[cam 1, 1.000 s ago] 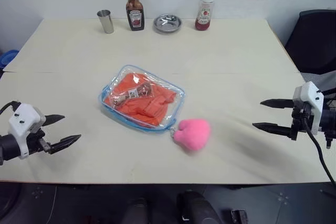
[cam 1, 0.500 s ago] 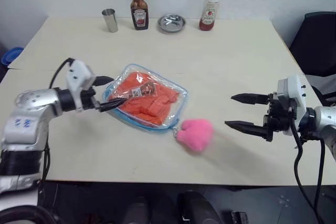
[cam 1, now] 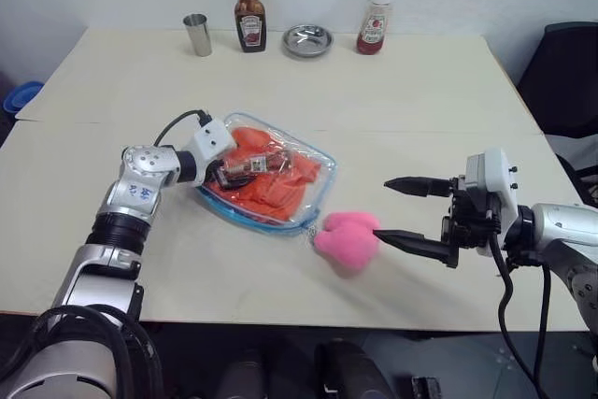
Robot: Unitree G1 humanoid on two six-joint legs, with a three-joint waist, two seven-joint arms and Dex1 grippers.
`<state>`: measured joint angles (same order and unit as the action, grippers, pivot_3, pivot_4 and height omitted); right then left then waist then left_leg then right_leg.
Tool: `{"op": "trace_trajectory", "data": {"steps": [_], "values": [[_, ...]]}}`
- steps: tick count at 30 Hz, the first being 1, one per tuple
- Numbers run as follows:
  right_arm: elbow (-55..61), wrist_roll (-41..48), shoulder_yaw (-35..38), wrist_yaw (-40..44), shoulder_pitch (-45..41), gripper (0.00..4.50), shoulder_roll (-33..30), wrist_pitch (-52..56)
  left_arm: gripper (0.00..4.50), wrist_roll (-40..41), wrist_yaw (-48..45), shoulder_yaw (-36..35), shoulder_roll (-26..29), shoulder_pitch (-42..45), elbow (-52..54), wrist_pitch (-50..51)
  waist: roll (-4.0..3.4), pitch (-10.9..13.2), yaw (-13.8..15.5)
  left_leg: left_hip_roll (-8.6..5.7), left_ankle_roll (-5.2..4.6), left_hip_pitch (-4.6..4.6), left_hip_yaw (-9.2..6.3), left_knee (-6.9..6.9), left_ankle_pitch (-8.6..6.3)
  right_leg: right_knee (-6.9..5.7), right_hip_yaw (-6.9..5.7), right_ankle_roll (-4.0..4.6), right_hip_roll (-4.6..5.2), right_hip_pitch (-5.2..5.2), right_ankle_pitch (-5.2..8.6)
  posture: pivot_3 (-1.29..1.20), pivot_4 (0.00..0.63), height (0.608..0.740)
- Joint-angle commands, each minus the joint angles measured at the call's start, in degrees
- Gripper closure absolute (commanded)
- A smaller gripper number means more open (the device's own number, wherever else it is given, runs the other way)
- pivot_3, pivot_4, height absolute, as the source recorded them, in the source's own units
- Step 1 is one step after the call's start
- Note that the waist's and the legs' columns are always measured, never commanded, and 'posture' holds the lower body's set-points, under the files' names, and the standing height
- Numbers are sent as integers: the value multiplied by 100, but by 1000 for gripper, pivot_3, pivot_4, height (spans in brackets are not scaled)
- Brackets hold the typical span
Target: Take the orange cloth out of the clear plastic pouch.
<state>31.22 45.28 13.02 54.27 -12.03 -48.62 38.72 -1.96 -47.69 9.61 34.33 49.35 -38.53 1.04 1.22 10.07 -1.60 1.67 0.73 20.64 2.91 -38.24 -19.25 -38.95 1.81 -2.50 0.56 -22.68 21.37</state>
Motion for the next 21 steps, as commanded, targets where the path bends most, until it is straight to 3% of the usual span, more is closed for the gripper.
{"op": "trace_trajectory", "data": {"steps": [1,10,14,21], "values": [[127,18,60,3,27,0,0,-148,863,-135,83,-51,17,7,-146,-157,0,0,1,0,1,-1,0,0,0,-1,0,0,0,0,0,0,150,740],[-32,-138,-264,86,-156,0,44,-275,3647,696,155,-864,-68,-383,895,689,1,0,2,2,3,-1,-1,-3,2,-5,-1,0,1,-1,0,0,150,740],[-97,-118,-474,151,-390,0,78,-263,3647,1030,736,-1532,-52,-464,1287,1327,4,2,0,2,3,1,-3,-7,2,-6,-3,0,2,0,0,0,150,740],[-214,-69,-676,392,-784,0,47,-230,3647,1162,1851,-3044,862,-1579,1990,2439,4,2,-104,6,5,-2,-4,5,3,-7,0,0,-2,-8,0,0,150,740]]}}
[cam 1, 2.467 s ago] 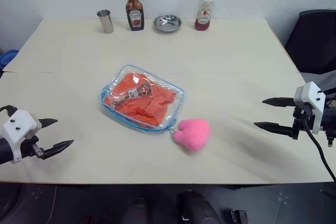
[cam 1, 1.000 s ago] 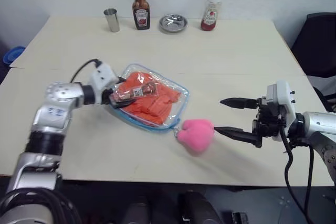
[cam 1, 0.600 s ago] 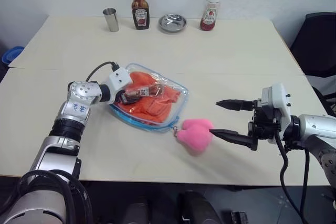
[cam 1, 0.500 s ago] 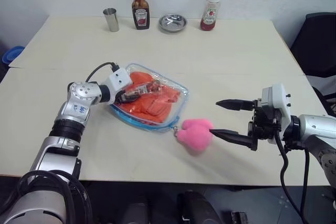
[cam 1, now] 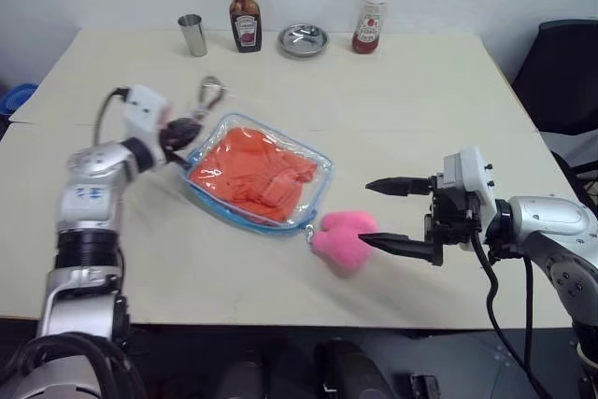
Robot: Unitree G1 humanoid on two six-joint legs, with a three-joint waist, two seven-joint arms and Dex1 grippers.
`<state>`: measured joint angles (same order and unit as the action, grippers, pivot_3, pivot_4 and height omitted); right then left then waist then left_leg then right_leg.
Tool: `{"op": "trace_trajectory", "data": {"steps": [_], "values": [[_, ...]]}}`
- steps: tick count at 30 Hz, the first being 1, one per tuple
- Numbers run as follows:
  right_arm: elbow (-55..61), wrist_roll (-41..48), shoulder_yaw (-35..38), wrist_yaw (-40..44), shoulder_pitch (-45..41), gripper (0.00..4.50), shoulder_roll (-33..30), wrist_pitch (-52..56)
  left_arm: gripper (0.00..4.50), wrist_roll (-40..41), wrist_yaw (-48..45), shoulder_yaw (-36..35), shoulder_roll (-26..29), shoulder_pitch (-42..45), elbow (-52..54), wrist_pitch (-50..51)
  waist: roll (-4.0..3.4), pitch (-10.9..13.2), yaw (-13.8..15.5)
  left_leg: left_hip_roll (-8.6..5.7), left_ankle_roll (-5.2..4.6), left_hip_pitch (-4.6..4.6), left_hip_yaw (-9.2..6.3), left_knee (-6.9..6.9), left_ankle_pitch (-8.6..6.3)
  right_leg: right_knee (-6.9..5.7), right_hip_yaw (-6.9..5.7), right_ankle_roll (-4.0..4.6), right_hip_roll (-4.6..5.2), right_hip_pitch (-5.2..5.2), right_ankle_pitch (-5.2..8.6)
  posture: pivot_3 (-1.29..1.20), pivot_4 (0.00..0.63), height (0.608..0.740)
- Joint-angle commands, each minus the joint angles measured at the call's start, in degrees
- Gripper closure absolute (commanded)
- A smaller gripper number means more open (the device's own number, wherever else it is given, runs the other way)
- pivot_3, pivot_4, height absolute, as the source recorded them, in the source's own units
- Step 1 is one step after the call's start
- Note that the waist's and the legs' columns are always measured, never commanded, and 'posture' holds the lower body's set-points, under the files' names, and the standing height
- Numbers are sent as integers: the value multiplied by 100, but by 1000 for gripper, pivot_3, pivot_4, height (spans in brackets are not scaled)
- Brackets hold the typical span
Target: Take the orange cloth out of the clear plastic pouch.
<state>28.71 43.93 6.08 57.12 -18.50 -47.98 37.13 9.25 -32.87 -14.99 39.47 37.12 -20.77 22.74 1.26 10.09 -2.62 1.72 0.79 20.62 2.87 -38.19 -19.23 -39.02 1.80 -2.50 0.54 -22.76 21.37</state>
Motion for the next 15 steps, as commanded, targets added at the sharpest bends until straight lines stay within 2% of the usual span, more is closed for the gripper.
{"op": "trace_trajectory", "data": {"steps": [1,4,8,12,15], "values": [[16,66,-12,149,-187,0,-8,-74,3647,-13,524,-804,519,-603,154,332,0,0,-6,0,0,0,-2,0,0,-1,-2,0,1,0,0,0,150,740],[-47,44,-122,207,-308,0,48,-67,3647,-77,877,-1287,855,-1200,-95,361,9,2,-4,-1,-2,1,-4,0,-1,1,-5,0,5,2,0,0,150,740],[-172,-56,-345,314,-448,0,134,-117,3647,-35,1128,-1610,968,-1673,-507,201,19,-2,102,-6,-11,1,-5,-2,-6,3,-7,0,13,4,0,0,150,740],[-338,-159,-493,387,-652,0,192,-144,2807,44,1303,-1737,864,-1844,-626,80,39,-6,143,-12,-18,4,-11,-2,-10,10,-17,0,24,7,0,0,150,740],[-392,-151,-492,426,-726,0,168,-134,1845,86,1357,-1769,831,-1984,-445,124,48,-9,118,-11,-18,5,-14,-1,-10,11,-20,0,24,7,0,0,150,740]]}}
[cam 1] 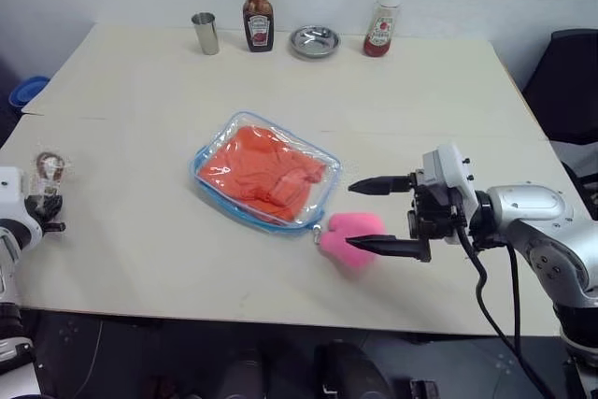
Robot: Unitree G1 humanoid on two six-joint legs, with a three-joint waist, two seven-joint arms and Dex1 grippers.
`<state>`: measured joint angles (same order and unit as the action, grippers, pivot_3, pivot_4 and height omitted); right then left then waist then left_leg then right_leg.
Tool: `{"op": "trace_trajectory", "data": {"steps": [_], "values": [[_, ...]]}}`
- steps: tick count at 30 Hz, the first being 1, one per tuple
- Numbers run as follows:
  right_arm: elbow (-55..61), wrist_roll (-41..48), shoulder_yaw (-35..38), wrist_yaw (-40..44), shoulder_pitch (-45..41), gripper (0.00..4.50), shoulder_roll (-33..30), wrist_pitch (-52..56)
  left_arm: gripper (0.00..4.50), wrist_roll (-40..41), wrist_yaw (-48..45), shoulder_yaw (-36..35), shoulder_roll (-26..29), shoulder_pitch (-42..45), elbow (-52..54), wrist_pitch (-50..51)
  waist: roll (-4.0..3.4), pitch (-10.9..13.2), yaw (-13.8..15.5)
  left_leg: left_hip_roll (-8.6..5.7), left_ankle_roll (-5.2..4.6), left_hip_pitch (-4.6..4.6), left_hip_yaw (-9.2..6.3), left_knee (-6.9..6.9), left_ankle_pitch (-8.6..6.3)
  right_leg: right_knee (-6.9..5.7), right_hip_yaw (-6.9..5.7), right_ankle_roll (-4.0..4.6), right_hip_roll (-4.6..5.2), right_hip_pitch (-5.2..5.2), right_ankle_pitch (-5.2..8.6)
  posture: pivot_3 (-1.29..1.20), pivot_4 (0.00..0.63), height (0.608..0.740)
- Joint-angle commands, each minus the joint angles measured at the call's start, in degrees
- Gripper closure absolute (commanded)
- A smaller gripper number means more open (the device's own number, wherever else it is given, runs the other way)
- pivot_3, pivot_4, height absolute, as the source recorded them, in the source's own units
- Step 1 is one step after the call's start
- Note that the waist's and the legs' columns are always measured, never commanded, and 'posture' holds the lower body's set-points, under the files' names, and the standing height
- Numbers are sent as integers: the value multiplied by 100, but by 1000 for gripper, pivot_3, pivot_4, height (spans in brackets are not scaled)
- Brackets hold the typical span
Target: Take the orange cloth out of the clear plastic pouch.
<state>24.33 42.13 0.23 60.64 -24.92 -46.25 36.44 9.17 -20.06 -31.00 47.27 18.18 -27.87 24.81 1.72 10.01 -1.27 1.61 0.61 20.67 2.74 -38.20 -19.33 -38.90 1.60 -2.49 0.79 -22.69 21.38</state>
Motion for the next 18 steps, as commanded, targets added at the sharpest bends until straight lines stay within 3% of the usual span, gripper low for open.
{"op": "trace_trajectory", "data": {"steps": [1,4,8,12,14,18], "values": [[47,30,105,83,-84,0,-19,-55,1520,127,64,-194,56,-160,378,-25,3,-1,-29,1,1,0,0,2,0,1,0,0,-1,0,0,0,150,740],[87,22,156,92,-27,0,-68,-37,691,565,-91,-548,48,-276,740,296,5,0,-67,3,3,1,-1,9,0,3,-2,0,-2,-3,0,0,150,740],[172,52,252,40,76,0,-100,1,691,1258,-975,-874,249,-680,1498,679,7,1,-81,6,5,0,-1,9,0,2,-3,0,-5,-4,0,0,150,740],[241,57,332,-36,184,0,-132,8,691,1738,-2113,-936,786,-1157,2349,863,7,2,-78,4,12,1,-2,11,3,7,-3,1,-2,-2,1,0,150,740],[281,50,357,-61,248,0,-144,-5,691,1744,-2483,-777,1103,-1130,2537,743,14,4,-67,4,7,-1,-4,11,1,6,-3,3,-2,0,2,0,150,740],[343,30,384,-86,333,0,-143,-16,691,800,-3139,792,1599,-456,2464,-828,-9,15,-18,-2,1,-1,-23,13,0,20,-30,6,13,16,3,0,150,740]]}}
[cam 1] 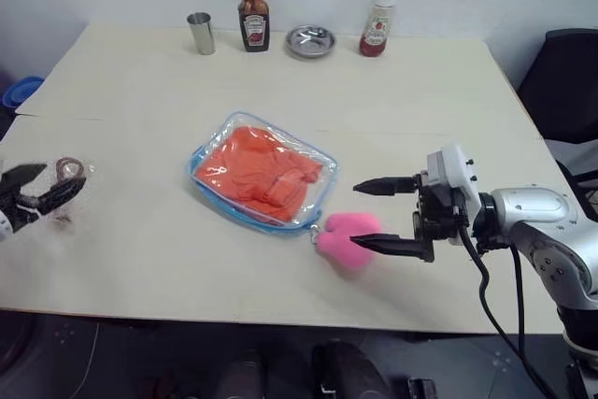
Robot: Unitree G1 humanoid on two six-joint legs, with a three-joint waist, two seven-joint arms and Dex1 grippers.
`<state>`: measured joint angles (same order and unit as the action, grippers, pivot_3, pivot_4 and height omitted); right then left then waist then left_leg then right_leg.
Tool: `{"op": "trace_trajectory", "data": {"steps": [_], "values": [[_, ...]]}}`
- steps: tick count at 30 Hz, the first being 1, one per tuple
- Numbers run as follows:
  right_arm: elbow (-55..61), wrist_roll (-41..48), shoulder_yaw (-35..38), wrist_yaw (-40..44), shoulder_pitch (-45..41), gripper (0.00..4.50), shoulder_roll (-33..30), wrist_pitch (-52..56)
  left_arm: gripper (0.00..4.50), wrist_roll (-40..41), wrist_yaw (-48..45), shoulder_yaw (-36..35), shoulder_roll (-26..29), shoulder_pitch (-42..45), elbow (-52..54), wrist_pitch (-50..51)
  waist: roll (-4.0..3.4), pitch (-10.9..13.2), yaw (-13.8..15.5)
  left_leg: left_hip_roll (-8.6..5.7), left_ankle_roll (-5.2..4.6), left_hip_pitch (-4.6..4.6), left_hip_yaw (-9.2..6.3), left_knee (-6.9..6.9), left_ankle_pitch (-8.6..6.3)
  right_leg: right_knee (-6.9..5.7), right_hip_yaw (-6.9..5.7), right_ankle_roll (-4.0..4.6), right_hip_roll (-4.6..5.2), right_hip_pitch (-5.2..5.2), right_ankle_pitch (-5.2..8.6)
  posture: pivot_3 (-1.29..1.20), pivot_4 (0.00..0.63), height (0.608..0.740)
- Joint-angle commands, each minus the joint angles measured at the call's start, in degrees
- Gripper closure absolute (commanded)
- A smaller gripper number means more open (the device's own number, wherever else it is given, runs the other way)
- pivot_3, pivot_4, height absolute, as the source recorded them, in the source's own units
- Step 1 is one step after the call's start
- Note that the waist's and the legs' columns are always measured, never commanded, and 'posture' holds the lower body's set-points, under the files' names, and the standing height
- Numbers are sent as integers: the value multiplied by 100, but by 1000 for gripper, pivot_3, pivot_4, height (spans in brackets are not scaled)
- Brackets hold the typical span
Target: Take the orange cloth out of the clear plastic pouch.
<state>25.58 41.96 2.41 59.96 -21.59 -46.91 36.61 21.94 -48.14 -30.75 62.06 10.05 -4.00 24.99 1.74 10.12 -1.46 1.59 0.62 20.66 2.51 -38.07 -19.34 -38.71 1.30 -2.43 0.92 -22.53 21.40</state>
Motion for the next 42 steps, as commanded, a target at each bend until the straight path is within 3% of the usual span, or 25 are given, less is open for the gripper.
{"op": "trace_trajectory", "data": {"steps": [1,7,11,18,21,28,32,38,42], "values": [[223,34,164,-38,-16,0,-70,-34,691,-808,-526,1322,86,747,-163,-1323,-18,7,4,-5,-4,0,0,5,2,5,-8,0,9,4,0,0,150,740],[262,20,154,-109,-69,0,-54,-30,691,-2162,-1476,3314,-426,2700,-2103,-3707,-31,13,-49,-5,-2,49,1,-6,11,-2,-25,-1,7,-35,-1,0,150,740],[393,43,222,-240,43,0,-47,-14,691,-2649,-1758,3915,-740,3552,-3243,-4878,-29,13,-57,1,16,102,9,-26,22,-45,-23,-3,-3,-98,-1,0,150,740],[728,128,410,-502,392,0,-108,44,691,-3154,-1699,4334,-1173,4250,-4471,-5949,-28,13,-27,4,9,110,10,-77,18,-57,-26,-3,2,-101,-1,0,150,740],[814,155,513,-569,486,0,-116,89,1248,-3383,-1478,4422,-1291,4408,-4862,-6164,-28,13,-24,3,4,110,10,-99,14,-77,-26,-3,4,-98,-1,0,150,740],[890,161,559,-618,572,0,-123,109,3362,-3419,-1549,4457,-1300,4286,-4879,-6274,-28,13,-22,3,4,110,8,-102,14,-80,-27,-3,4,-100,-1,0,150,740],[869,129,551,-601,604,0,-120,94,4454,-2931,-1741,4157,-1244,3623,-3694,-5149,-28,13,-42,5,4,110,8,-101,14,-82,-27,-3,4,-99,-1,0,150,740],[878,115,562,-583,677,0,-141,106,4454,-2571,-1407,3648,-1235,1975,48,-1663,-28,13,-26,6,5,110,-1,-101,14,-97,-27,-3,5,-92,-1,0,150,740],[881,119,618,-581,741,0,-191,123,4454,-2822,-894,3646,-1427,1382,1730,74,-28,13,-1,3,3,110,-5,-101,14,-90,-27,-3,5,-85,-1,0,150,740]]}}
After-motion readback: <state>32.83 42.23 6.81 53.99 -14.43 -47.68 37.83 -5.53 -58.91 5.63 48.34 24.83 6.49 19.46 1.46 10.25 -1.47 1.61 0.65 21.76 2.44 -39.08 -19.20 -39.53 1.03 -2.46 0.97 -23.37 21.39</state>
